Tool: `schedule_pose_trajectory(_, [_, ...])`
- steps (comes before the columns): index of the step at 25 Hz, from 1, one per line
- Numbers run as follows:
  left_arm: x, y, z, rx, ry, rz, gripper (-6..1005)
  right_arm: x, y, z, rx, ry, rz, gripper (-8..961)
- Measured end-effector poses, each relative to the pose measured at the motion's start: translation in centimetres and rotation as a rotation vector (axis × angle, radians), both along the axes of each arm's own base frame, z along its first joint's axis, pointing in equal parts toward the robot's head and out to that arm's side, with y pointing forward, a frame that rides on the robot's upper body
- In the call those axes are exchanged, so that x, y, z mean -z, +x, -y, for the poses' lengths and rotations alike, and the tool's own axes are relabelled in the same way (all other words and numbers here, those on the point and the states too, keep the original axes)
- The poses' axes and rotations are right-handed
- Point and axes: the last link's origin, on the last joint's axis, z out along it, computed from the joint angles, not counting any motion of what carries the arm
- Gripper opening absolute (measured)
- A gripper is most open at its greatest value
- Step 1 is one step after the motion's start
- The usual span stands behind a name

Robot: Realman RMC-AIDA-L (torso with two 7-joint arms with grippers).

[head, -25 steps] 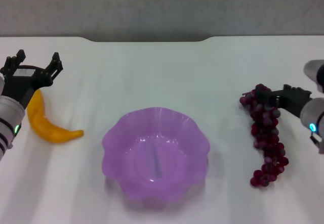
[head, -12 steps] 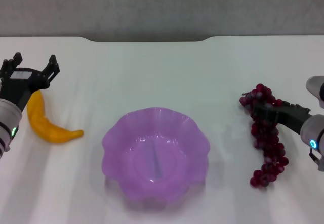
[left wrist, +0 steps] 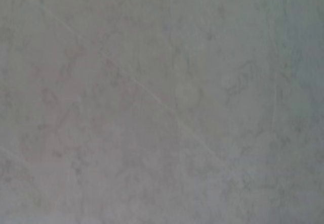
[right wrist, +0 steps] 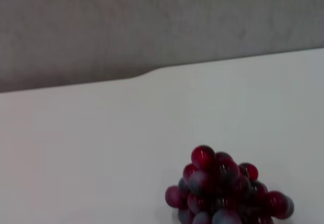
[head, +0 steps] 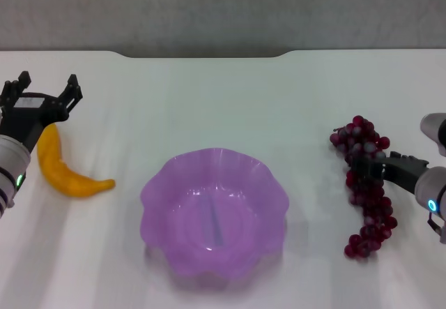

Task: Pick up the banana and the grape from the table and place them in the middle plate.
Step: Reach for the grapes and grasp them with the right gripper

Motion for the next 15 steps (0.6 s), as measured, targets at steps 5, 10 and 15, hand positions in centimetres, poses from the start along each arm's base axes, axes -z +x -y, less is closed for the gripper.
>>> schedule_pose_trajectory(5, [0.05,0.16,-0.09,0.004,-0.001,0.001,890,0.55,0.52,-0.26,0.017,-0.029,0.028,831])
schedule_pose_trajectory(10, [0.08,0.27,-0.16,0.006,-0.001,0.001,889,0.82,0.32,-0.6,0.011,-0.04,0.042,830])
schedule_pose_trajectory(15, [0.16,0.48,-0.28,0.011,-0.003,0.001,889,0.85,0.86,-0.83,0.024,-0.048,0.068,830])
